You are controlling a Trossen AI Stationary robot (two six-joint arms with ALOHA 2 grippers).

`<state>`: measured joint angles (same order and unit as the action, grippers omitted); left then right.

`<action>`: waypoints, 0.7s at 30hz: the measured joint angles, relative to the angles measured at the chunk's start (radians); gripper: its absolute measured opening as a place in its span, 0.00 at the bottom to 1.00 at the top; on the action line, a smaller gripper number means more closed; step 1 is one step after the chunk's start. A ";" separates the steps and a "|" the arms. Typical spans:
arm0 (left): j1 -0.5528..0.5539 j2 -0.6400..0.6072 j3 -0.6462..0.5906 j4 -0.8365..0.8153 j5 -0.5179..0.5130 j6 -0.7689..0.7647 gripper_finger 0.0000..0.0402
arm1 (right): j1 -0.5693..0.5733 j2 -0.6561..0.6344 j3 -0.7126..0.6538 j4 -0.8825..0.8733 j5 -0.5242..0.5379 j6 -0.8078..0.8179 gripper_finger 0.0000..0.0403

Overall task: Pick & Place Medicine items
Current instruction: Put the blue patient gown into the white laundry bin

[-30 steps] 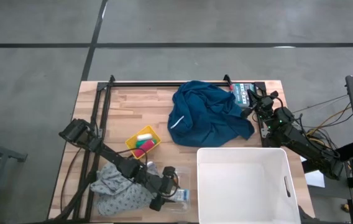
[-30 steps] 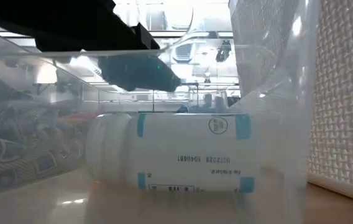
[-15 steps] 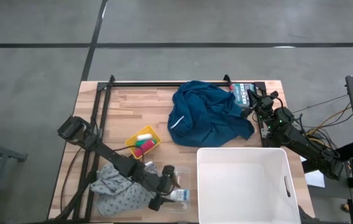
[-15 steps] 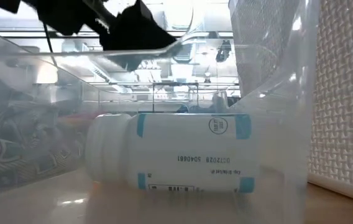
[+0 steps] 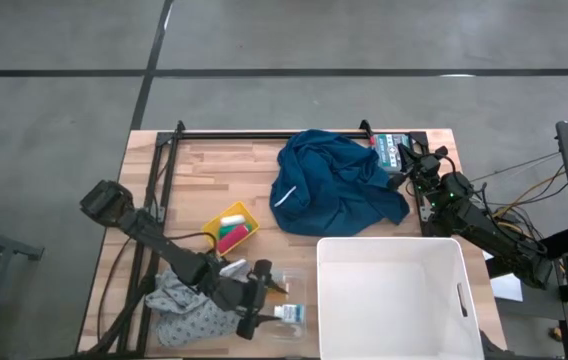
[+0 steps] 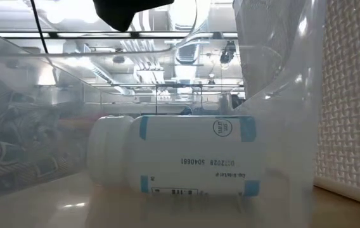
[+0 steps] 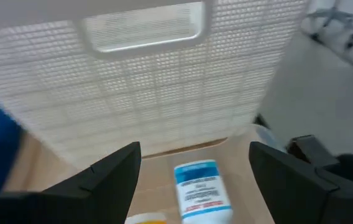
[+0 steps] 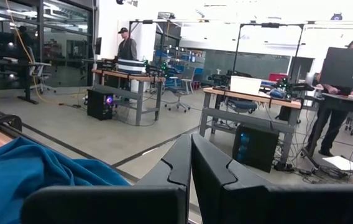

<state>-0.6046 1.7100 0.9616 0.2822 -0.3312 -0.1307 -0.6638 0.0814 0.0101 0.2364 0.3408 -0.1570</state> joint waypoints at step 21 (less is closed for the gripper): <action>0.046 -0.323 -0.001 -0.251 -0.277 0.153 0.76 | 0.000 0.000 0.000 0.000 0.000 0.000 0.02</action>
<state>-0.5582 1.3872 0.9604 0.0311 -0.6080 0.0222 -0.6640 0.0814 0.0101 0.2361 0.3412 -0.1570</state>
